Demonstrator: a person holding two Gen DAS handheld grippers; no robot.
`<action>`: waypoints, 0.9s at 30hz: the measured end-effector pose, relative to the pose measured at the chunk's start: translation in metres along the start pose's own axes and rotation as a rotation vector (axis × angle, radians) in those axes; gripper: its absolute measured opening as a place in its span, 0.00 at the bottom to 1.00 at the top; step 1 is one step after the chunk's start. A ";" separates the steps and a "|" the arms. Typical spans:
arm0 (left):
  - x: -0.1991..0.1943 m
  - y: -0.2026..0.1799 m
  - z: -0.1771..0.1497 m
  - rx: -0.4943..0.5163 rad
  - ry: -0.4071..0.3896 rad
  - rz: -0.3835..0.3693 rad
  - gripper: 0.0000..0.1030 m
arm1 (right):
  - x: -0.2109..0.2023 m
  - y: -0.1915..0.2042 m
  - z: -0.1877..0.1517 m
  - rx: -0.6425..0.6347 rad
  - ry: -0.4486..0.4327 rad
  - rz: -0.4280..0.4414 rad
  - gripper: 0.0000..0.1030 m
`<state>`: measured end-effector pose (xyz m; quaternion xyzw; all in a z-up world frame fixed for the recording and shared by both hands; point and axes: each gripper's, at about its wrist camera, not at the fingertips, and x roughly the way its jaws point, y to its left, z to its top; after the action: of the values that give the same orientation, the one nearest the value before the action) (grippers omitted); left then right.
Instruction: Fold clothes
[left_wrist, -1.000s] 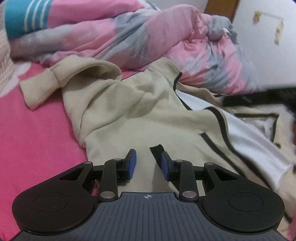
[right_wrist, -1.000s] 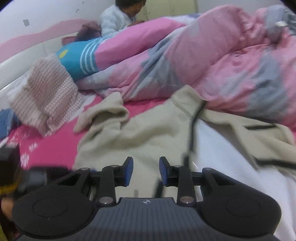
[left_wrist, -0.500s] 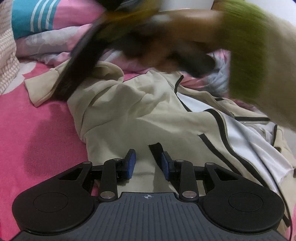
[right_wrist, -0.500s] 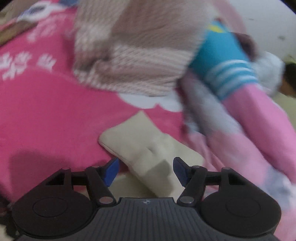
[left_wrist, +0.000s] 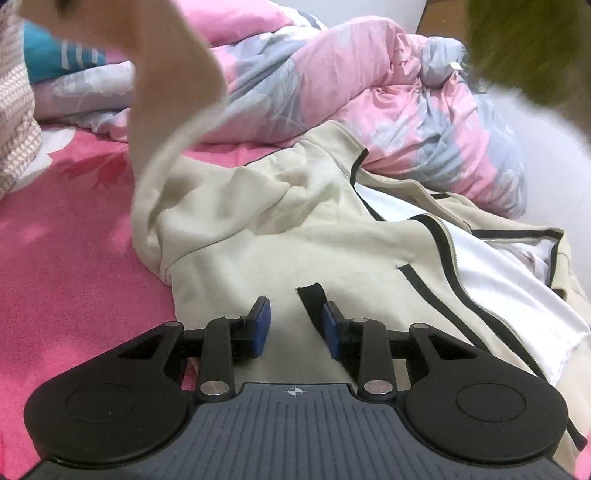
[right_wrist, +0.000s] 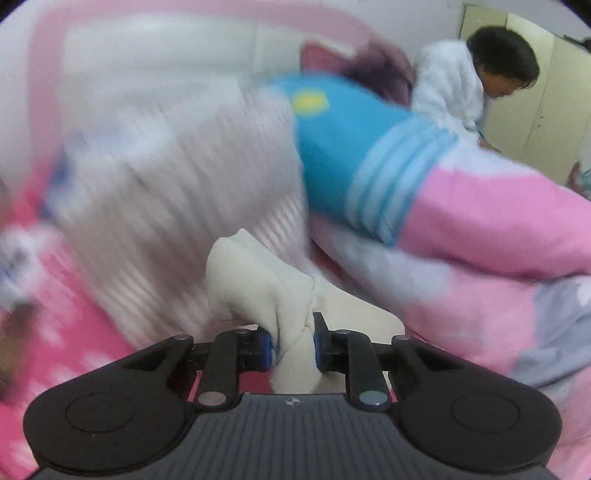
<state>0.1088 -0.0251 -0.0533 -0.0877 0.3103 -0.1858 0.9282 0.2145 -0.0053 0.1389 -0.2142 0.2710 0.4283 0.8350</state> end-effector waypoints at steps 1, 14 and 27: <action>0.000 0.000 0.000 0.000 0.000 0.000 0.30 | -0.014 0.008 0.006 0.008 -0.018 0.034 0.20; -0.003 0.000 -0.004 0.017 -0.022 0.002 0.30 | -0.052 0.085 0.068 0.236 -0.267 0.195 0.20; -0.001 -0.003 -0.005 0.009 -0.011 -0.003 0.30 | 0.075 0.176 0.037 -0.099 0.037 0.285 0.43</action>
<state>0.1046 -0.0278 -0.0560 -0.0851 0.3042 -0.1878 0.9300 0.1147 0.1565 0.0978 -0.2222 0.2928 0.5513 0.7490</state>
